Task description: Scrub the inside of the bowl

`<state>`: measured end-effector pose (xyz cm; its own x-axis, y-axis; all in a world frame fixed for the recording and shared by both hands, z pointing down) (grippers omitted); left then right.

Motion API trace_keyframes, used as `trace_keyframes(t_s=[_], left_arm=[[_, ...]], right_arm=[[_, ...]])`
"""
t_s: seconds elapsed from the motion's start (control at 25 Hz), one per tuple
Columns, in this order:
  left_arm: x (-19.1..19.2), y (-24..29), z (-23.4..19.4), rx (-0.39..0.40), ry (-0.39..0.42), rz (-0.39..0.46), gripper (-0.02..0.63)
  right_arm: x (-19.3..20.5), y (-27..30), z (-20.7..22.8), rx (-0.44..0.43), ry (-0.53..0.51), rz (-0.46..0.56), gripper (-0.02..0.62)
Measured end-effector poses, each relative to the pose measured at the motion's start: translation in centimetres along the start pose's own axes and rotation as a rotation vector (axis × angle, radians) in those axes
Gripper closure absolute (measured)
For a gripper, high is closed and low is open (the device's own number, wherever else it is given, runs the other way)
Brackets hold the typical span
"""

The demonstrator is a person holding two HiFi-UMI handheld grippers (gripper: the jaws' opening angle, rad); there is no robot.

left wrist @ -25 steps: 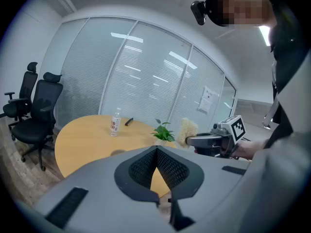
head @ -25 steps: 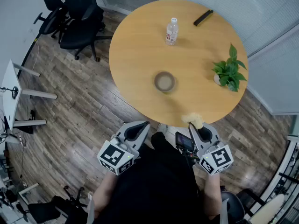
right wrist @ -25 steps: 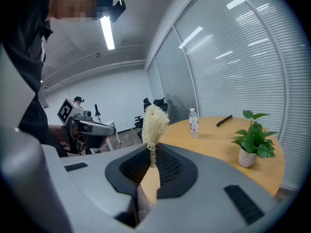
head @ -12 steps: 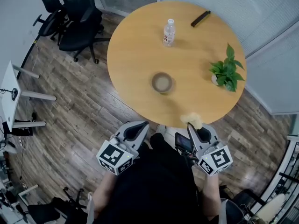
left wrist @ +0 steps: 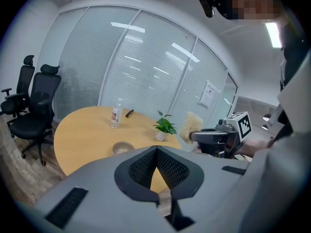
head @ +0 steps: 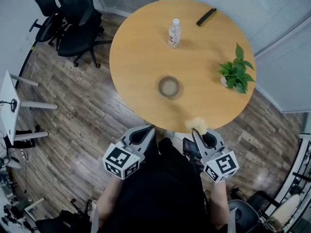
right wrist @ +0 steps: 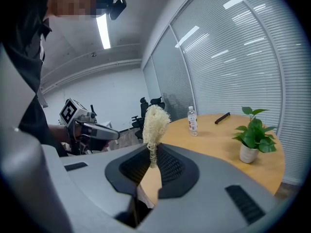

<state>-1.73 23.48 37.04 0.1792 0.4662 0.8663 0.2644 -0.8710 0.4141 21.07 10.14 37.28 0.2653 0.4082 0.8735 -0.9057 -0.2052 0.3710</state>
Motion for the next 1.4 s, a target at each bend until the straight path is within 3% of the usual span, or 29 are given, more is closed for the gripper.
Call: trace_keyframes(t_s=[0.56,0.84,1.0,1.4], left_arm=[[-3.3,5.1,-8.7,0.194,0.071,-0.123,0.595],[-3.9,7.8,-12.8,0.296,0.085,-0.188,0.595],[-3.4,9.7,-14.8,0.317,0.095,-0.24,0.595],[0.3,15.0,-18.1,0.325,-0.045,-0.41,0.594]], right_arm=[[-2.5,4.9,-1.2,0.194,0.132,0.034,0.557],[-2.9,7.3,-2.2,0.318,0.148,0.028,0.557],[-2.9,8.2,-2.9,0.394,0.161,0.028,0.557],[-2.4,8.6,-4.5,0.51,0.191,0.023,0.557]])
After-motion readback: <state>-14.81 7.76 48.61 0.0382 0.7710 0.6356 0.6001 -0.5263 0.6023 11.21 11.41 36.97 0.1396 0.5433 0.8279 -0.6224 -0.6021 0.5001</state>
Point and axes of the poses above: the fingertips, and each gripper's own axes: y forward along the fingers, z to its right, x out of its underside, the point moved 9 cm from there along -y, backward along the fingers, and after that the axes turned 6 degrees about y, right-handed, at the moved point
